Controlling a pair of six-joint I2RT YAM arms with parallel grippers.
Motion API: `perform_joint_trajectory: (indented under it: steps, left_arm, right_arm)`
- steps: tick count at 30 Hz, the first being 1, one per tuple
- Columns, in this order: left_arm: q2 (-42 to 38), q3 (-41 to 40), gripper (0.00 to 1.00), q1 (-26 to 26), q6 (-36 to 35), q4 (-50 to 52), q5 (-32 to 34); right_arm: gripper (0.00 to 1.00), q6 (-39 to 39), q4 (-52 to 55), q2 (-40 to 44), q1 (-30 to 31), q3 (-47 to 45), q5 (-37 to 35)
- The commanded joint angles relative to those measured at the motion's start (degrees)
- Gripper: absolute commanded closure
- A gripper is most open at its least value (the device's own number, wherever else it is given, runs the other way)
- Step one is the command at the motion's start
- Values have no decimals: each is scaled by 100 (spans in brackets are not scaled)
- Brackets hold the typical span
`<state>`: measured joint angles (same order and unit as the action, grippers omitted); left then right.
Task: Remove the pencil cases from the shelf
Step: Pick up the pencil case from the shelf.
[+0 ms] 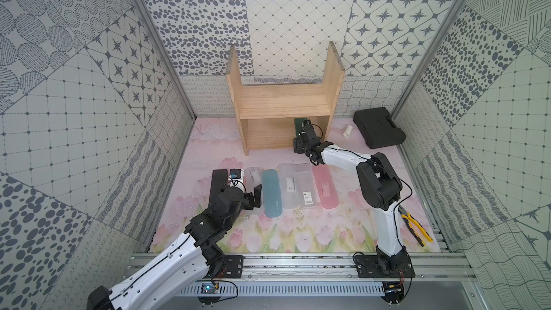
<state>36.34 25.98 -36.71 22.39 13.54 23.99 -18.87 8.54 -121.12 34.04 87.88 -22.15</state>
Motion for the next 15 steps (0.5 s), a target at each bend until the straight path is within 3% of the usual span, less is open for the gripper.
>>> perform_joint_trajectory:
  steps: [1, 6, 15]
  left_arm:
    - [-1, 42, 1, 7, 2, -63, -26]
    - [4, 40, 1, 10, 2, -67, -8]
    - [-2, 43, 1, 6, 11, -62, -17]
  right_arm:
    - [21, 4, -1, -101, -14, 127, -19]
    - [28, -24, -3, 57, -10, -9, 61]
    - [31, -63, -170, 945, 40, -921, 377]
